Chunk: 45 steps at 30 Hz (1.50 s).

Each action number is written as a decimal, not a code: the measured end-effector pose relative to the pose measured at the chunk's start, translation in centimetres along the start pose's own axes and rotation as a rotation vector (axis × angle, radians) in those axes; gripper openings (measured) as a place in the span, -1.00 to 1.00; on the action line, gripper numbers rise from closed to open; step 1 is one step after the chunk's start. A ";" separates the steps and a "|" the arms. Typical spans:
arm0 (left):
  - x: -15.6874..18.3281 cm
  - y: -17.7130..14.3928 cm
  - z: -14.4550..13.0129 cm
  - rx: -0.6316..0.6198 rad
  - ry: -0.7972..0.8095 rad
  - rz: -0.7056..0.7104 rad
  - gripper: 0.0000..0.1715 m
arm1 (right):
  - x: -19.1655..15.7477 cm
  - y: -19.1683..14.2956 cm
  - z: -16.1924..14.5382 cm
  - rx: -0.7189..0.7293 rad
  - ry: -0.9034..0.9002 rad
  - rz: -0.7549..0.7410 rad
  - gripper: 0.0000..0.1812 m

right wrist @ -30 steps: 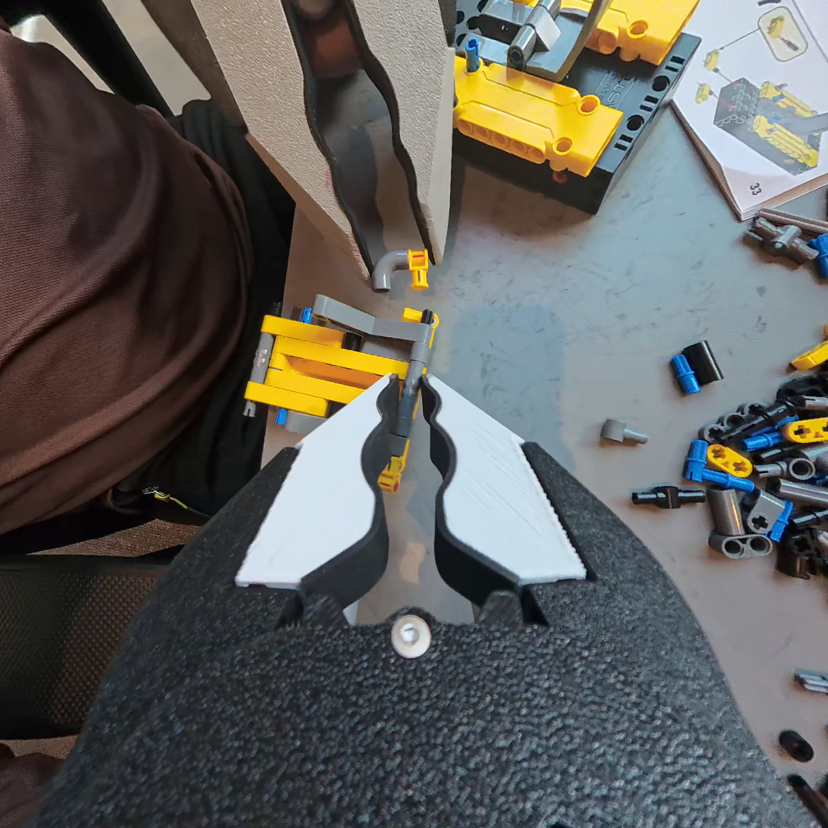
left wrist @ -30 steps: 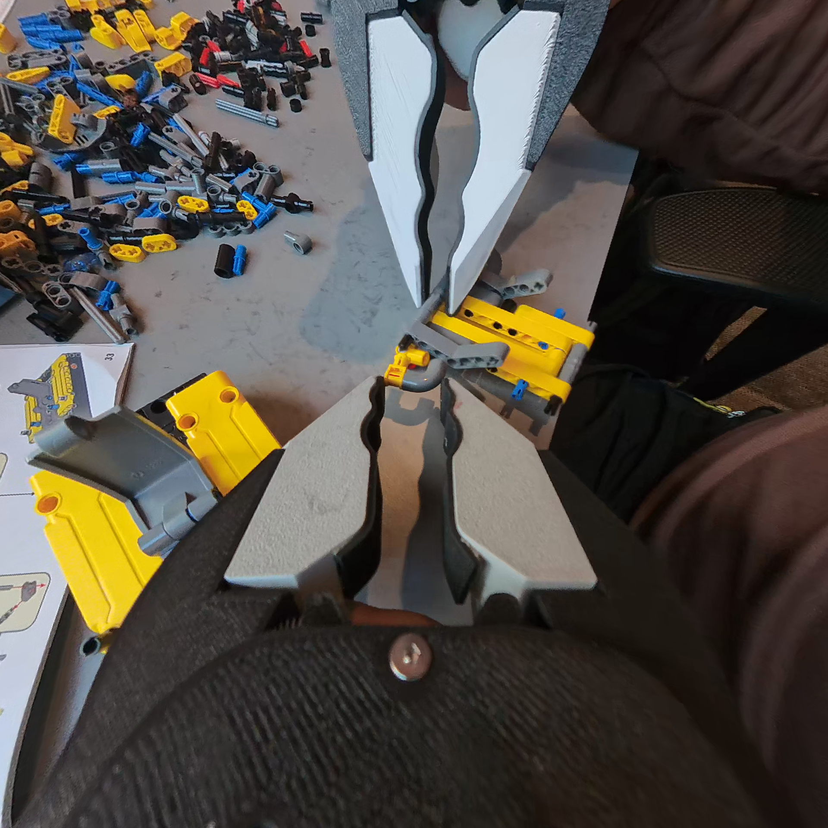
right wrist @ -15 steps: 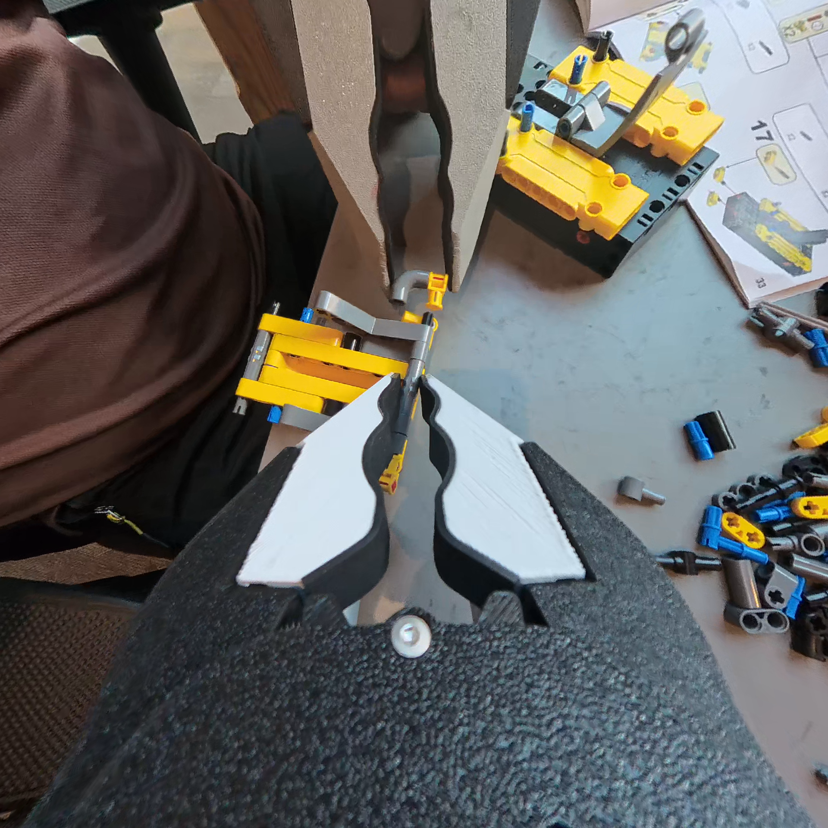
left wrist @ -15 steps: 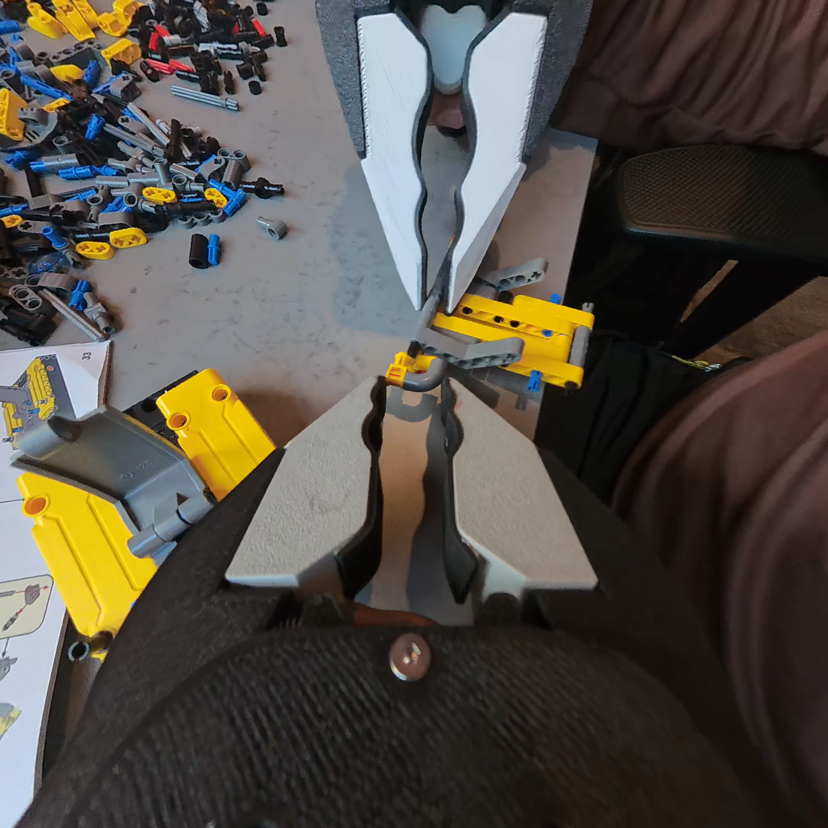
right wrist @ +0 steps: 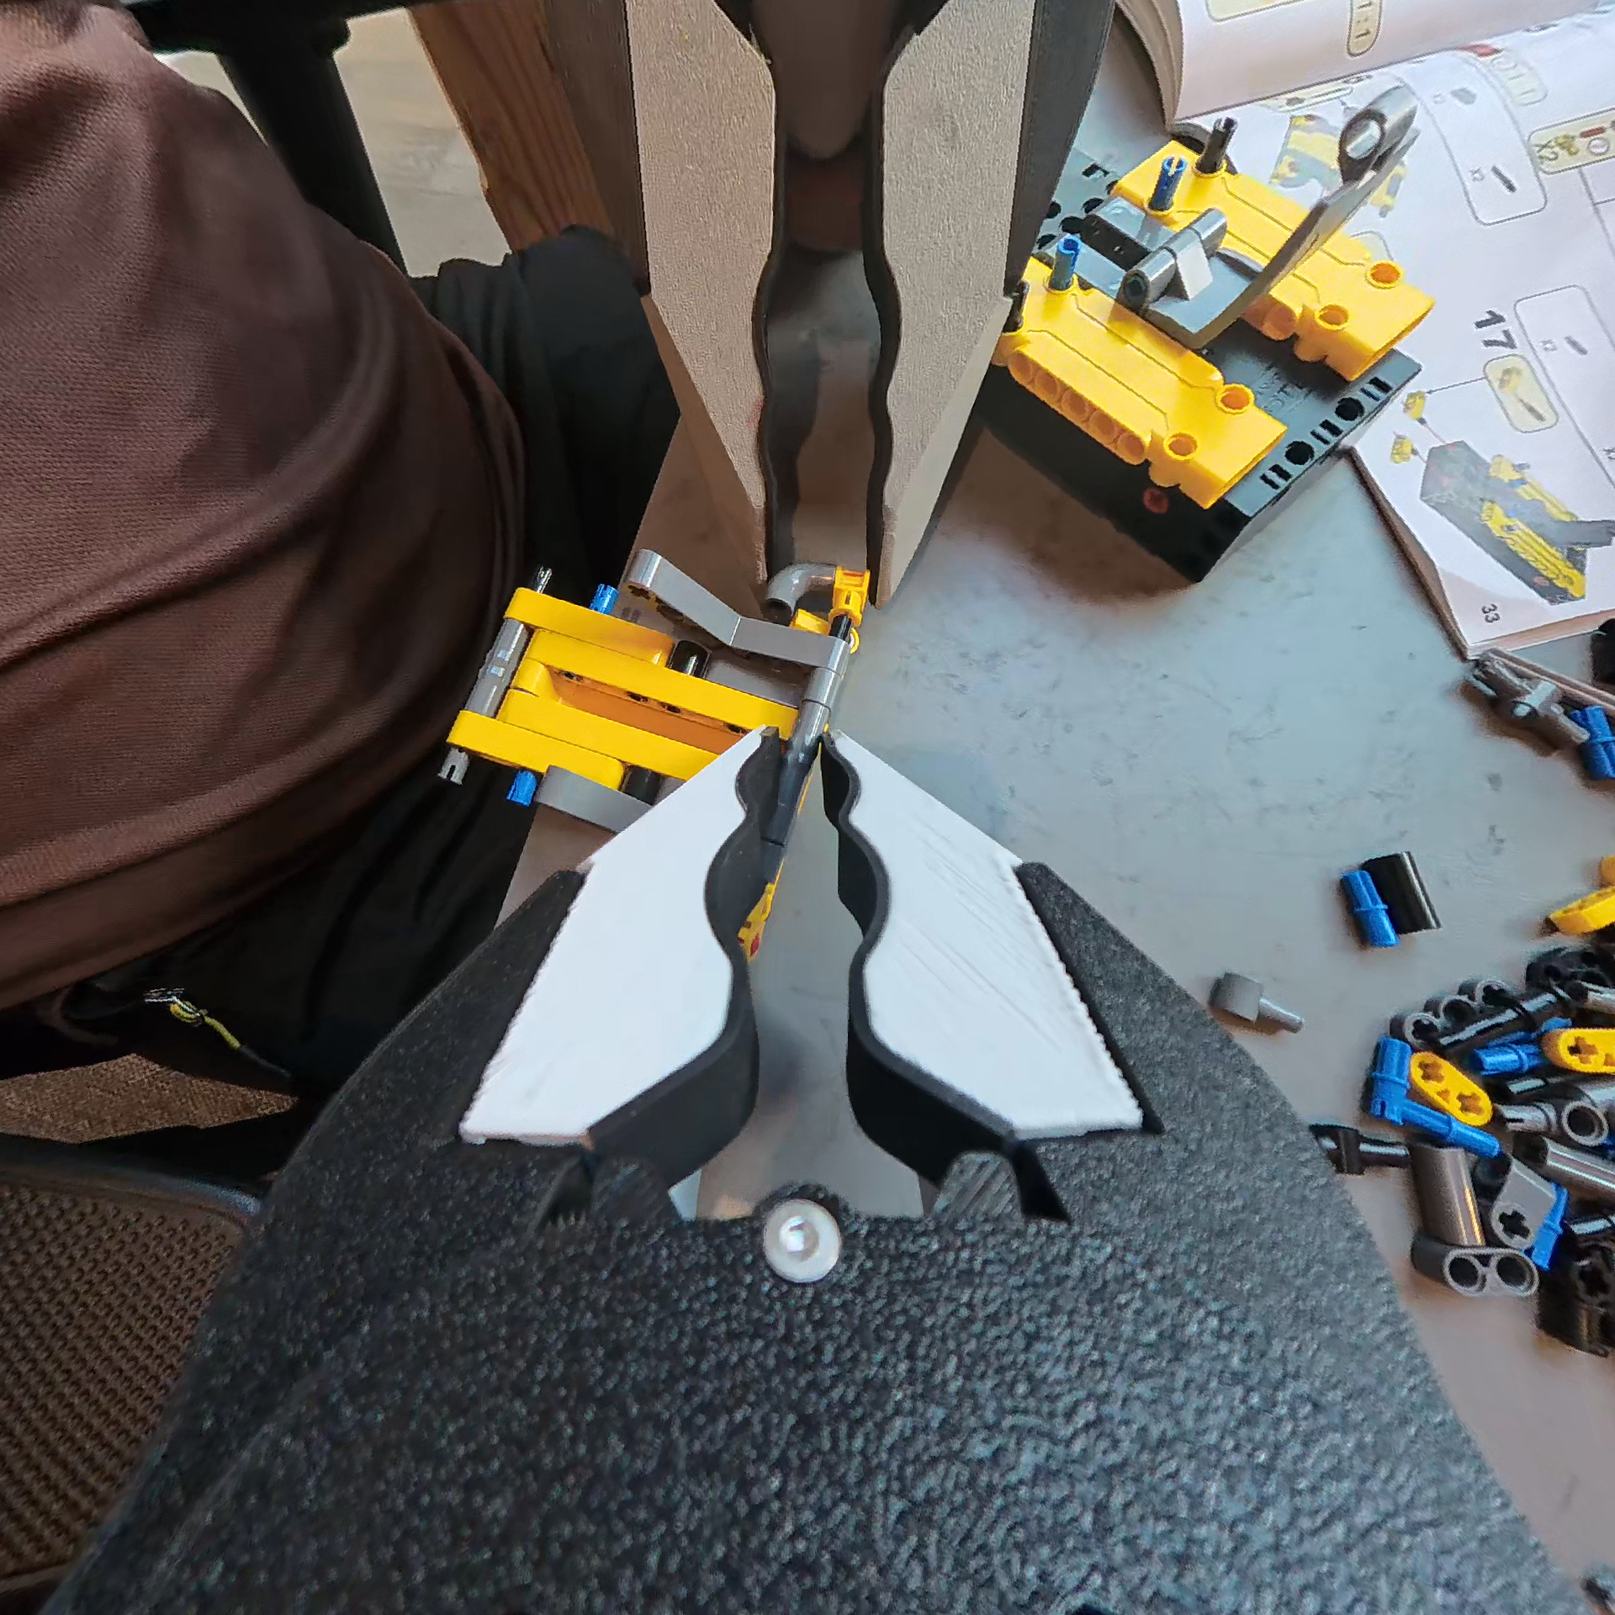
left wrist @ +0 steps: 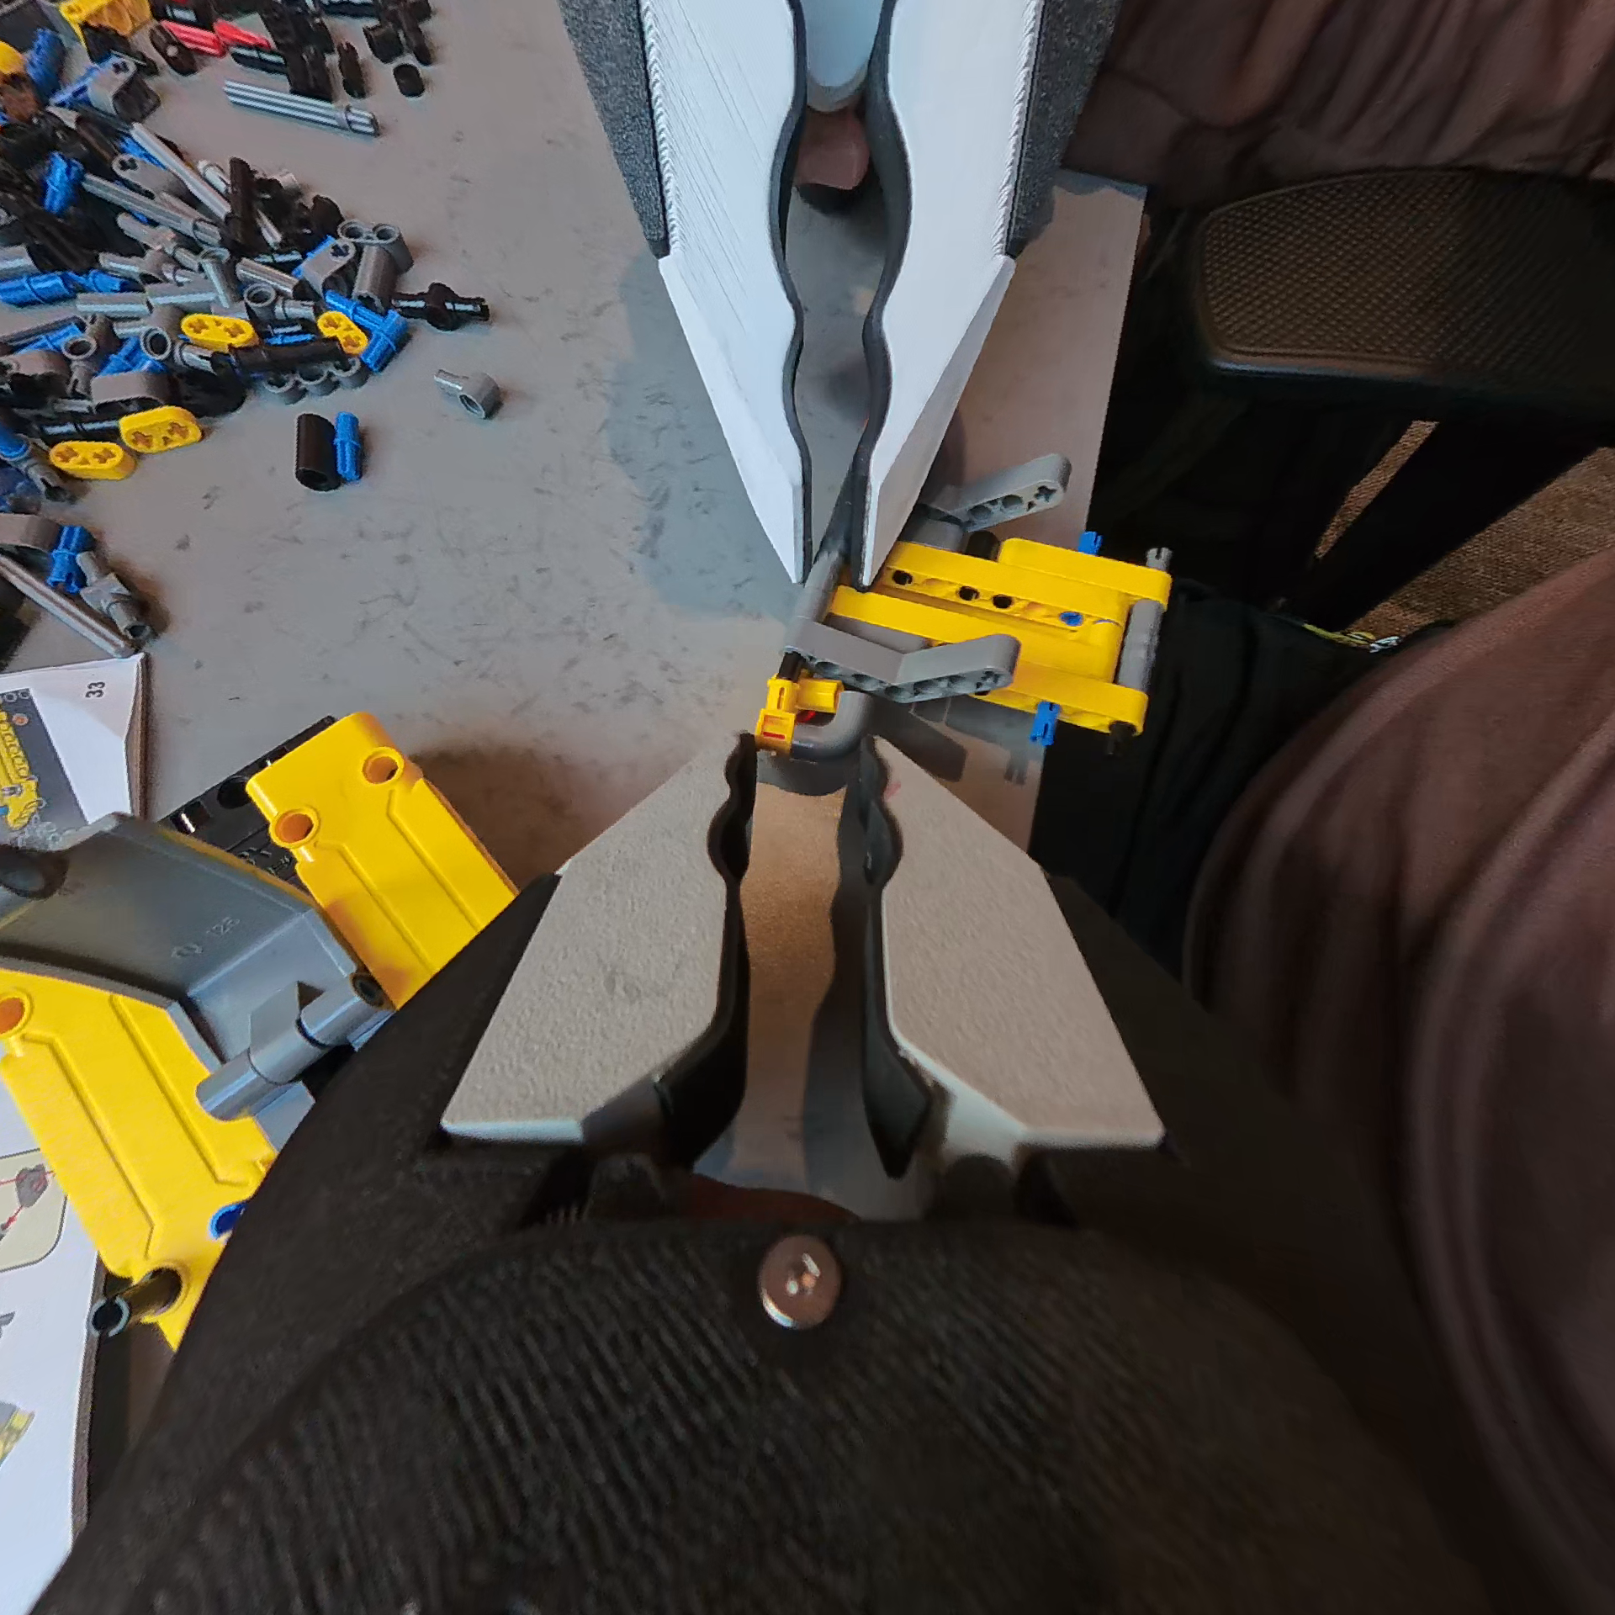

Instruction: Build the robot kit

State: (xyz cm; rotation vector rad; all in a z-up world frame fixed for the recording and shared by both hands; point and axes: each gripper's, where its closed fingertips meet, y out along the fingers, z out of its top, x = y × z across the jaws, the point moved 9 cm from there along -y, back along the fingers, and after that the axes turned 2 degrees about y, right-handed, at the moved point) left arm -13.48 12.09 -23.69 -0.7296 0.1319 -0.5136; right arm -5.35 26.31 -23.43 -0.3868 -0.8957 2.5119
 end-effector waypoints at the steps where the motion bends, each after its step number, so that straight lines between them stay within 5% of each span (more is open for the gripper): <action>1: 0.0 0.0 0.0 -0.003 0.000 0.001 -0.76 | 0.0 0.0 0.0 -0.002 0.000 0.002 -0.90; 7: -0.2 -0.2 -0.1 0.007 0.003 -0.006 -1.00 | 0.3 -0.2 0.2 -0.023 -0.025 0.007 -0.90; 22: -0.3 -0.1 -0.1 -0.017 0.031 0.047 -1.00 | 0.3 -0.2 0.3 -0.051 -0.040 -0.013 -0.90; 34: 0.0 -0.3 0.6 -0.047 0.031 0.056 -0.67 | 0.4 -0.9 0.0 -0.063 -0.018 -0.027 -0.85; 45: 0.3 0.5 0.9 -0.137 -0.074 0.204 -0.83 | 1.0 -1.3 -0.2 -0.078 0.020 -0.026 -0.73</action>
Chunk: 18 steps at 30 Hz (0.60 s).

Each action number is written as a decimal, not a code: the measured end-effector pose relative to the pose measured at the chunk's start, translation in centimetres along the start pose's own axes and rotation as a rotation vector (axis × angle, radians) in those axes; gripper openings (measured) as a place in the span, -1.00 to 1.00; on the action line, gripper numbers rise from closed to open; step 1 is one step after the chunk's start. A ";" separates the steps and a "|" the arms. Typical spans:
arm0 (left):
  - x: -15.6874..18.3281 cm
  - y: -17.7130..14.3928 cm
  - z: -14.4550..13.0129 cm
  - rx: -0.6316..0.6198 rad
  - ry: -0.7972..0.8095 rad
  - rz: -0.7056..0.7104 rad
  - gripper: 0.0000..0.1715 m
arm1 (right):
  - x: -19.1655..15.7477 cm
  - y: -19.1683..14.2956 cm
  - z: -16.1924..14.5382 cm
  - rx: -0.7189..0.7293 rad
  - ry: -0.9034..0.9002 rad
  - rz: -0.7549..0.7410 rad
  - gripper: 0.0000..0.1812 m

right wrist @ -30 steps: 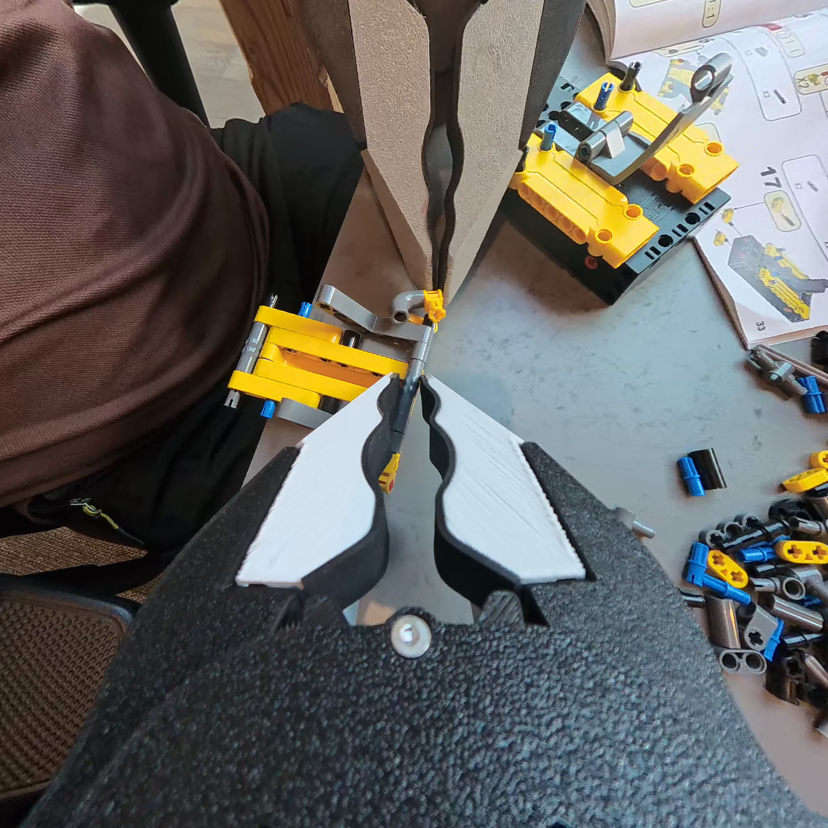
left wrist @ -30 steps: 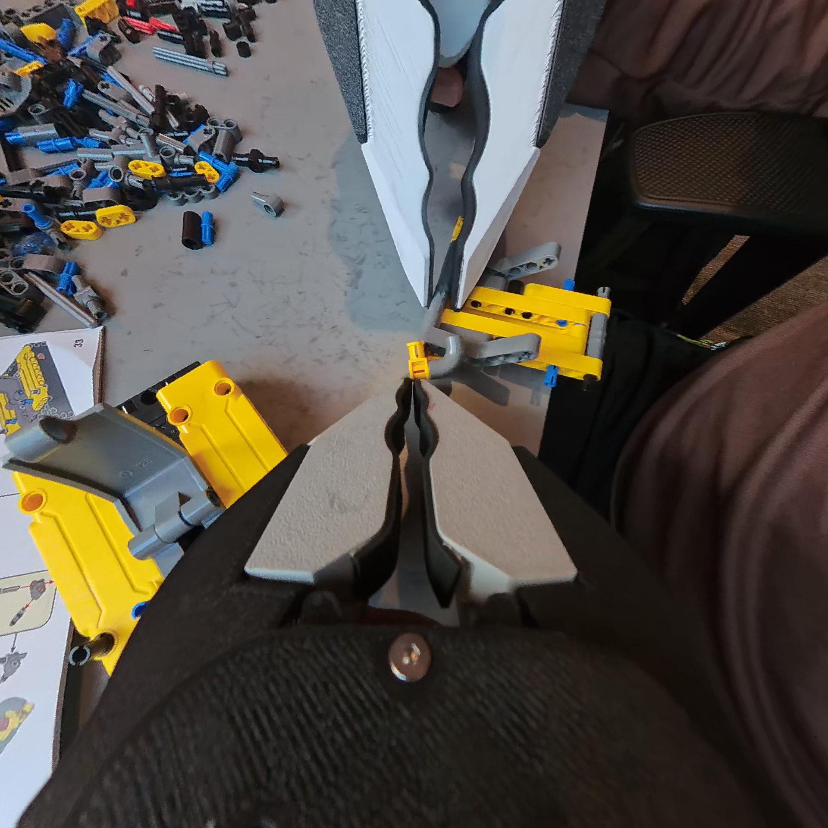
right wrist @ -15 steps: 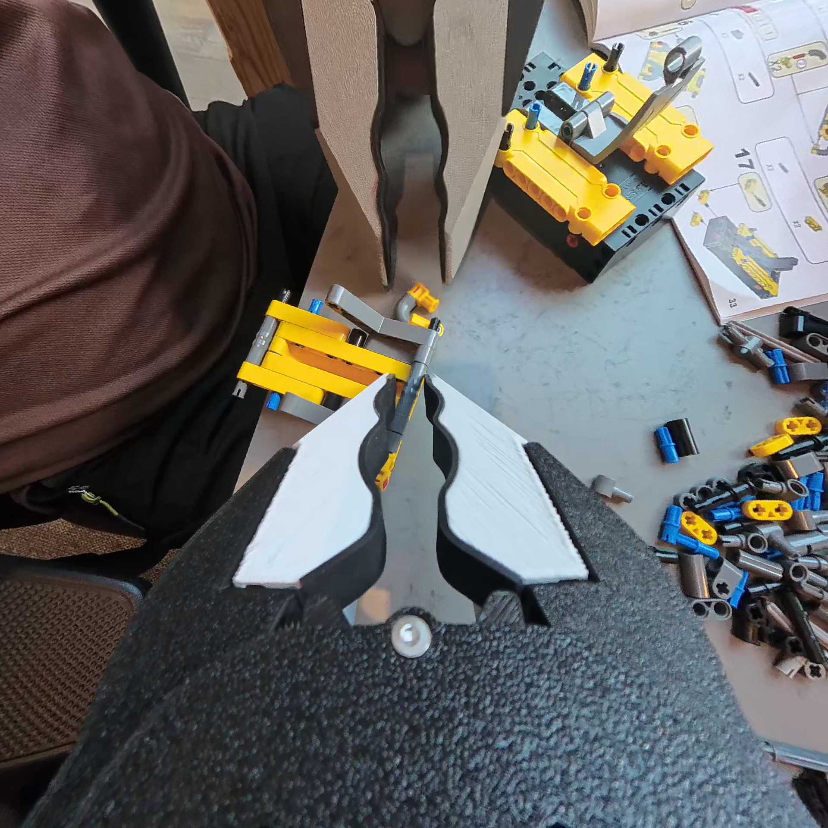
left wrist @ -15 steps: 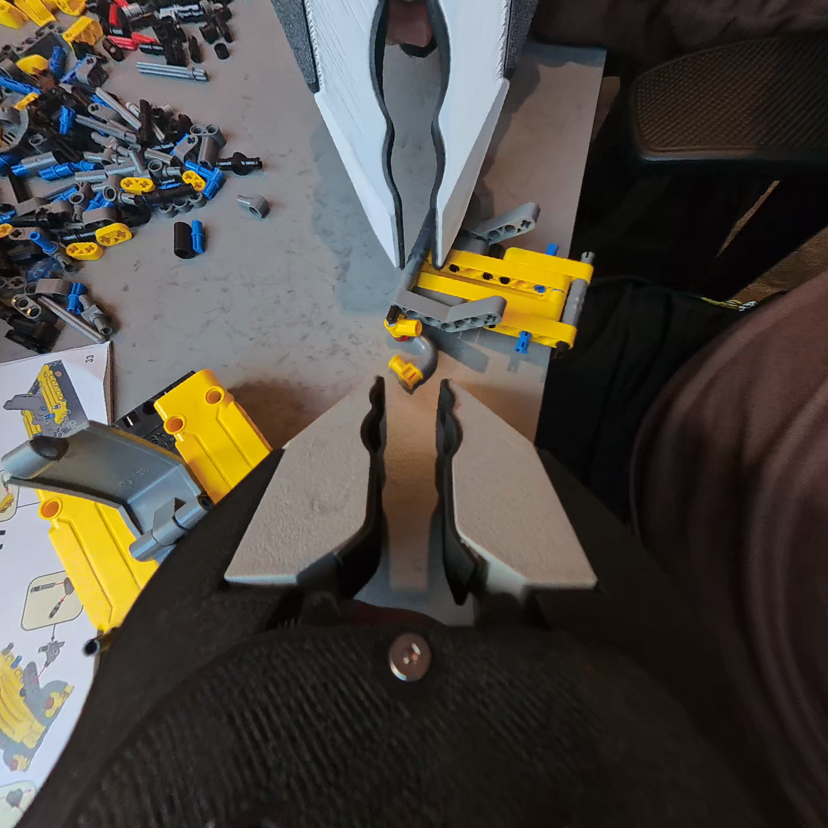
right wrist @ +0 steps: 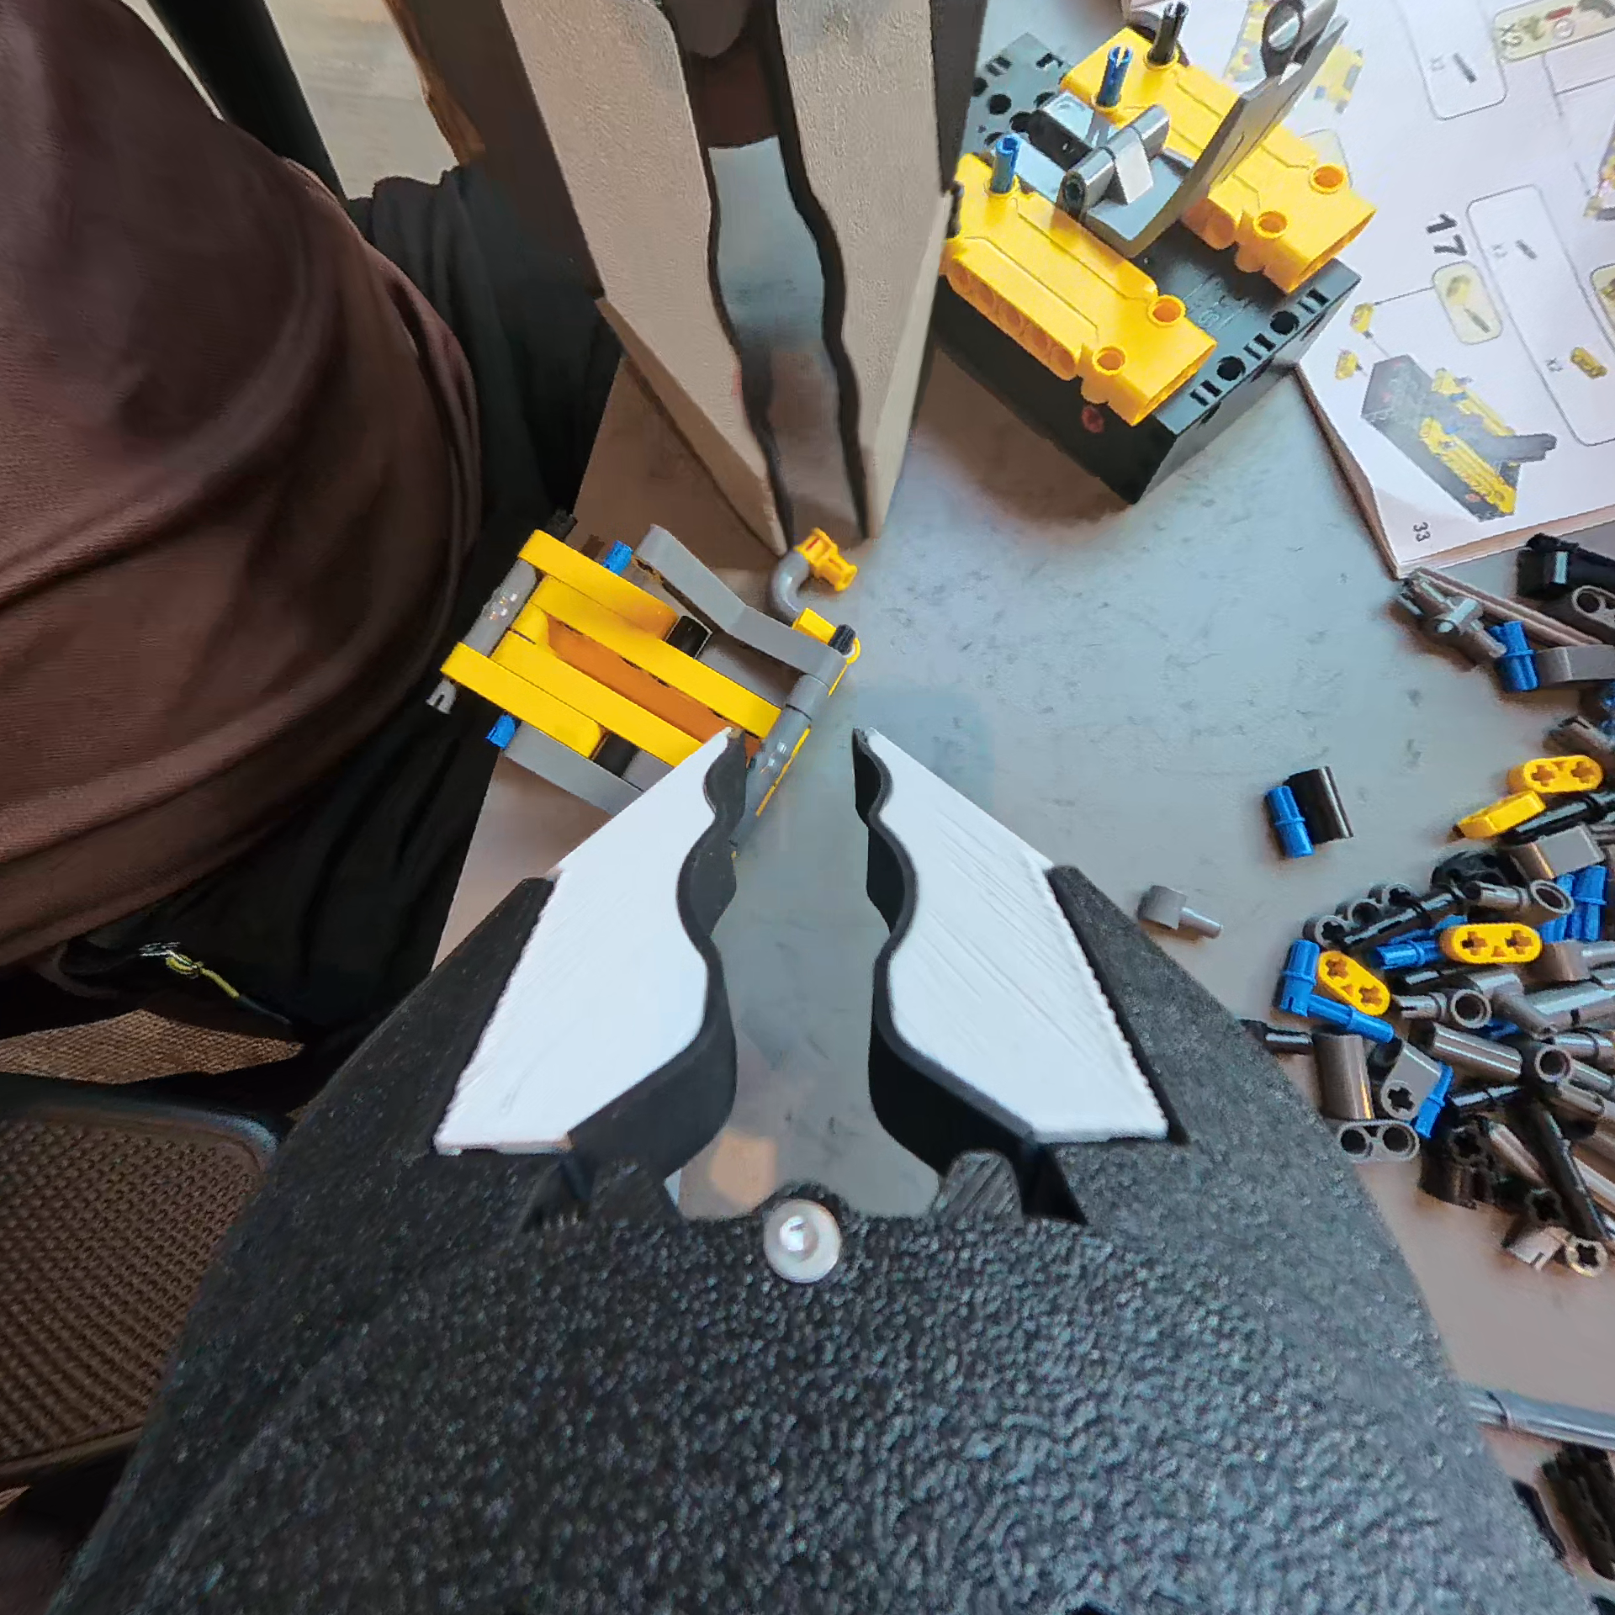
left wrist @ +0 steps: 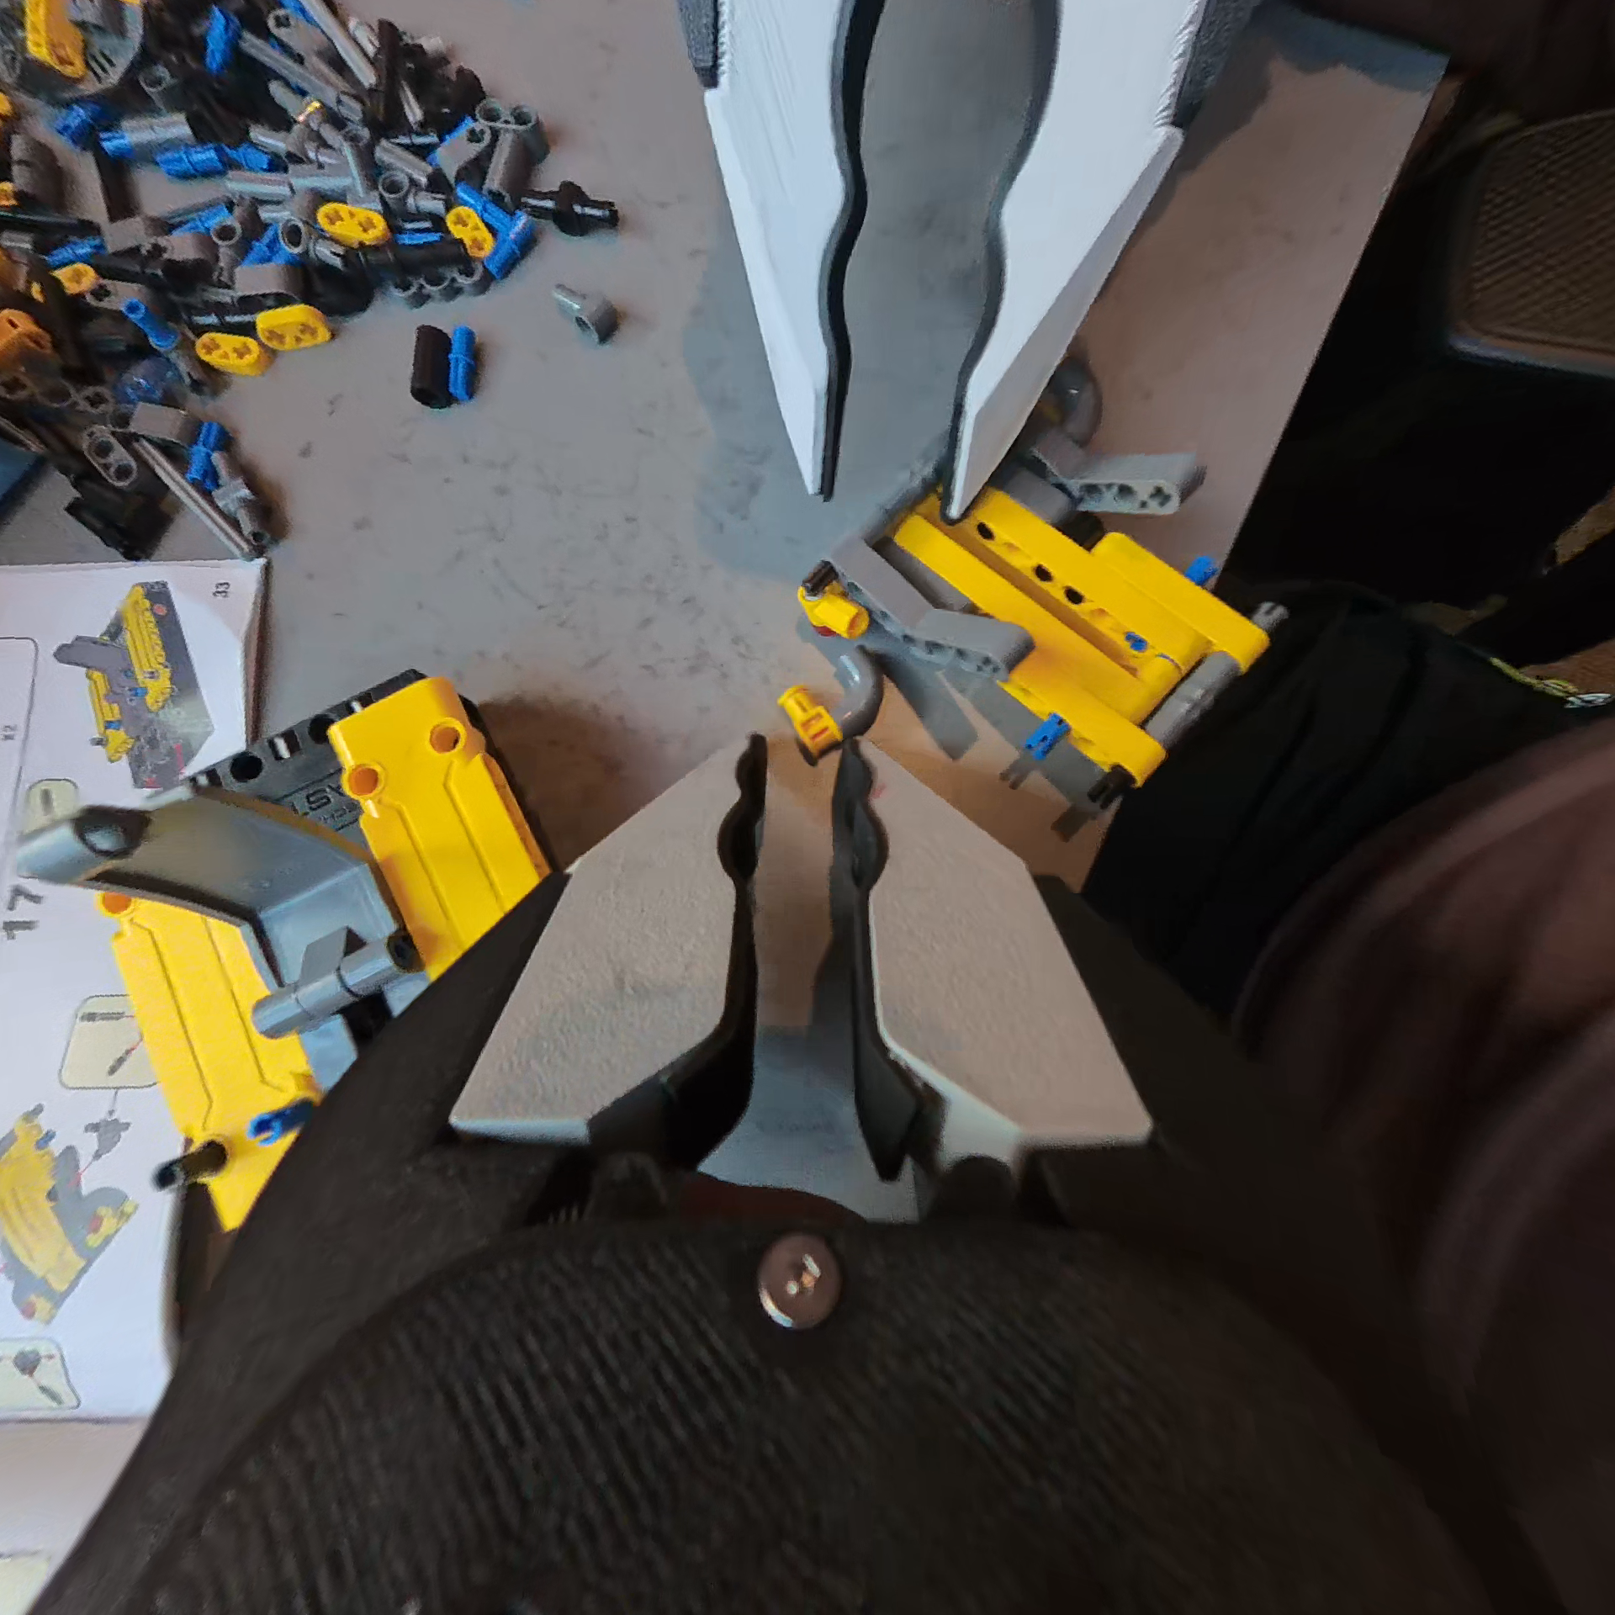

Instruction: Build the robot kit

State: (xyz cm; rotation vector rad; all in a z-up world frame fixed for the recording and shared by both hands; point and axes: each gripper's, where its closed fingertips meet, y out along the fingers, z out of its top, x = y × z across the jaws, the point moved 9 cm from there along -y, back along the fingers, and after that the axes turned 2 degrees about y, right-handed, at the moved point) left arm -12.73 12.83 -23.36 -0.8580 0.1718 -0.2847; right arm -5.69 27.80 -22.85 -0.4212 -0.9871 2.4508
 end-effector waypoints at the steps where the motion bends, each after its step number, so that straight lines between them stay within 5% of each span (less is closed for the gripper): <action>1: -0.3 -0.1 0.1 -0.008 0.008 0.022 -0.82 | 0.0 -0.1 0.0 -0.002 -0.002 -0.013 -0.73; 14: 0.7 0.2 0.8 -0.021 -0.017 0.022 -0.61 | -0.1 0.1 -0.3 0.036 0.024 -0.023 -0.77; 18: 0.0 0.4 0.6 -0.025 -0.005 0.027 -0.78 | 0.3 -0.2 -0.5 0.029 0.032 -0.031 -0.78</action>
